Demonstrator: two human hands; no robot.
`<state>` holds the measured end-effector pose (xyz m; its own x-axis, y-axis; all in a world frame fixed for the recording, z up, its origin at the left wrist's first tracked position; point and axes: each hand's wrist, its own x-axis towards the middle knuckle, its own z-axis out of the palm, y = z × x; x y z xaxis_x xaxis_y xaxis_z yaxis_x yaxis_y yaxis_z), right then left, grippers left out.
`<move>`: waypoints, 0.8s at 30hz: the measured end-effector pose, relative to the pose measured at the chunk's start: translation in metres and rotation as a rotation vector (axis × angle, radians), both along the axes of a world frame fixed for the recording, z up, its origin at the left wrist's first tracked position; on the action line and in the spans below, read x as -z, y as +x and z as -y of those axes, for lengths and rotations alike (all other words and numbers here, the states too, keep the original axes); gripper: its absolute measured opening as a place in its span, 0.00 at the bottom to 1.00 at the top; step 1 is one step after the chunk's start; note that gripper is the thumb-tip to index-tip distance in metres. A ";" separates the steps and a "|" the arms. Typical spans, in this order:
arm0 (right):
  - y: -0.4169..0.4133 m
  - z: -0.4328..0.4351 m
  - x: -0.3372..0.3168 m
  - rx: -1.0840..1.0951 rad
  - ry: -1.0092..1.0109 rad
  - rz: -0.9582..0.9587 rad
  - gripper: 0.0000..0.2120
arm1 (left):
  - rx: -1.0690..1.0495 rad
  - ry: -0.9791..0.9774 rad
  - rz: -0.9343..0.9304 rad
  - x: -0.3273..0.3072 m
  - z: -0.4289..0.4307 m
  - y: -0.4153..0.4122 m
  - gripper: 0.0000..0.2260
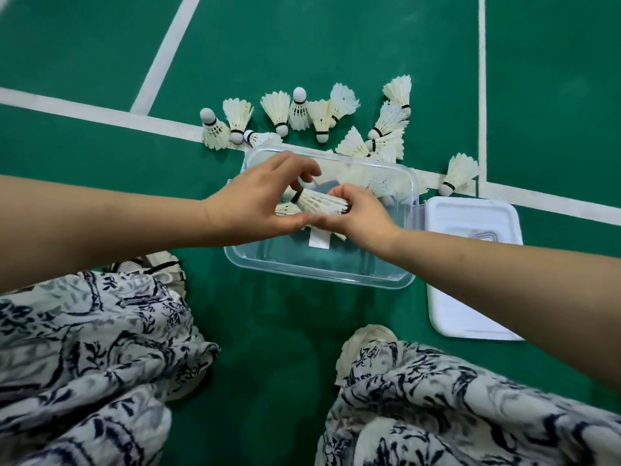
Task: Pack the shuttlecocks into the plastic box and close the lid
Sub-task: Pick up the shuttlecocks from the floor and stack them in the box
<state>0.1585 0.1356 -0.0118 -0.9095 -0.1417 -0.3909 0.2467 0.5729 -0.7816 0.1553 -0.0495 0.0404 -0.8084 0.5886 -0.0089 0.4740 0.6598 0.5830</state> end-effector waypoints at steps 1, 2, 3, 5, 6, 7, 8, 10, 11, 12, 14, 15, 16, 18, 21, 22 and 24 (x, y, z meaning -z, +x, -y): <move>0.000 0.000 0.003 -0.068 0.098 -0.029 0.18 | -0.009 -0.010 0.005 -0.001 0.002 0.000 0.25; -0.001 -0.001 0.006 -0.136 0.181 -0.037 0.19 | -0.016 -0.019 0.012 -0.001 0.005 0.000 0.25; -0.002 0.000 0.009 -0.208 0.266 -0.038 0.21 | -0.023 -0.028 0.022 -0.001 0.007 0.001 0.25; -0.004 0.003 0.014 -0.352 0.435 -0.032 0.25 | -0.044 -0.048 0.038 0.000 0.012 0.001 0.24; -0.005 0.005 0.017 -0.417 0.498 -0.022 0.25 | -0.057 -0.061 0.045 0.001 0.016 0.000 0.22; -0.005 0.009 0.020 -0.465 0.536 -0.011 0.26 | -0.065 -0.081 0.050 0.003 0.019 -0.001 0.21; -0.007 0.014 0.023 -0.499 0.556 0.007 0.26 | -0.067 -0.106 0.052 0.006 0.024 -0.002 0.19; -0.009 0.027 0.027 -0.539 0.550 0.065 0.24 | -0.056 -0.149 0.052 0.010 0.032 -0.004 0.18; -0.010 0.035 0.030 -0.539 0.535 0.110 0.23 | -0.053 -0.163 0.054 0.013 0.036 -0.006 0.18; -0.011 0.042 0.034 -0.534 0.528 0.170 0.23 | -0.054 -0.175 0.058 0.015 0.039 -0.008 0.17; -0.012 0.054 0.043 -0.502 0.533 0.309 0.20 | -0.068 -0.188 0.055 0.016 0.045 -0.012 0.17; -0.013 0.058 0.050 -0.437 0.500 0.387 0.19 | -0.075 -0.188 0.045 0.016 0.048 -0.014 0.17; -0.014 0.060 0.056 -0.338 0.421 0.478 0.18 | -0.080 -0.184 0.036 0.016 0.050 -0.016 0.17; -0.014 0.063 0.064 -0.108 0.156 0.661 0.13 | -0.092 -0.178 0.026 0.016 0.054 -0.021 0.17; -0.015 0.063 0.070 0.069 -0.089 0.815 0.09 | -0.123 -0.181 0.031 0.016 0.058 -0.026 0.18; -0.014 0.061 0.072 0.081 -0.112 0.845 0.09 | -0.129 -0.182 0.040 0.017 0.059 -0.025 0.18; -0.013 0.058 0.073 0.060 -0.123 0.865 0.03 | -0.120 -0.194 0.057 0.019 0.061 -0.022 0.18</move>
<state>0.1451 0.0774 -0.0853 -0.3080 -0.1897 -0.9323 0.8088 0.4639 -0.3615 0.1330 -0.1101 0.0216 -0.8674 0.4712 -0.1600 0.3557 0.8120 0.4628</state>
